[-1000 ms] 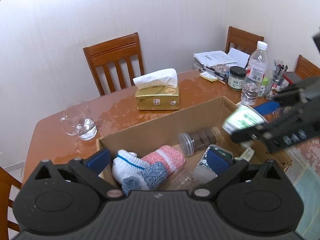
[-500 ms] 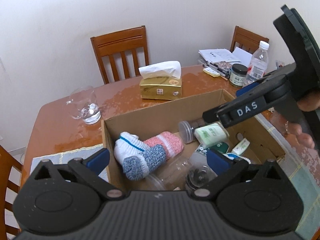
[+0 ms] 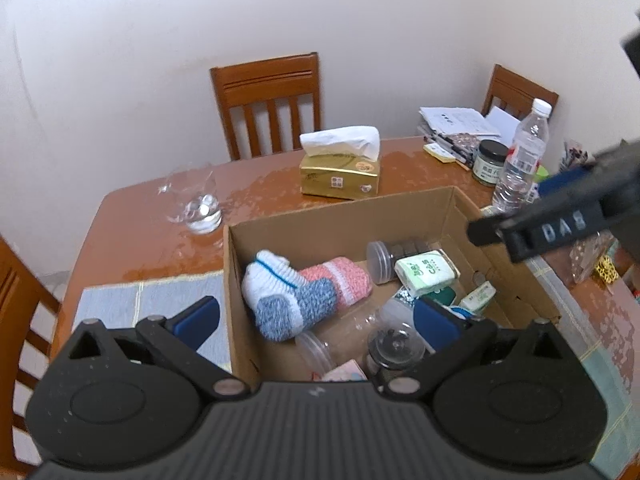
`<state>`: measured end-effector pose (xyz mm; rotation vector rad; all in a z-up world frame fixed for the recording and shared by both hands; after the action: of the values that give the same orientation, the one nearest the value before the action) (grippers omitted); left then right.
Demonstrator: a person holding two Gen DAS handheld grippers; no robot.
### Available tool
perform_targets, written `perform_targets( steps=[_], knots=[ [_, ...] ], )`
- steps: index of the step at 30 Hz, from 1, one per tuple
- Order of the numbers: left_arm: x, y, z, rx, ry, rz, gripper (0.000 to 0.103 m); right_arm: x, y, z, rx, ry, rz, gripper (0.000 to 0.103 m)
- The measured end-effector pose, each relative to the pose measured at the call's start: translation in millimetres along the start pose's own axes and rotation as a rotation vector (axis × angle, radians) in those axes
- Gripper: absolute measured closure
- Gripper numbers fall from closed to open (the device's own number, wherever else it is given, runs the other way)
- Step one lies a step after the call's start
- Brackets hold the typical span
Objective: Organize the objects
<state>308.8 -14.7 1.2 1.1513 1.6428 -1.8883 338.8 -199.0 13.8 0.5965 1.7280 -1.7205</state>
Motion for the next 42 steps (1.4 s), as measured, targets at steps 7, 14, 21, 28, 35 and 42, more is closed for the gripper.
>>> perform_targets(
  steps=[7,14,21,28,35,42],
  knots=[
    [27,1,3,-0.043,-0.052,-0.093,0.001,49,-8,-1,0.059,0.079,-0.045,0.000],
    [55,-4,8,-0.079,-0.087,-0.191,0.001,98,-20,-14,0.088,0.143,-0.105,0.000],
    [58,-20,13,-0.078,-0.107,-0.240,0.001,114,-43,-24,0.097,0.178,-0.118,0.000],
    [40,-37,11,-0.072,-0.110,-0.198,0.001,105,-59,-24,0.097,0.183,-0.094,0.000],
    [31,-40,9,-0.076,-0.112,-0.170,0.001,92,-66,-23,0.096,0.181,-0.062,0.000],
    [31,-39,8,-0.097,-0.108,-0.165,0.001,90,-62,-23,0.091,0.186,-0.068,0.000]
  ],
)
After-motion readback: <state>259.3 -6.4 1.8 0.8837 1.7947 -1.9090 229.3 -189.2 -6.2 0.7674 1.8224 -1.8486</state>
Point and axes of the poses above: each gripper's, at about its wrist camera, not at the fingertips, and y roughly the way its jaws point, z to its right, x to its underside, the point moved 3 cm from there along y, roughly the way its jaws point, and after that the axes turned 6 degrees about z, right-handed, at the moved point
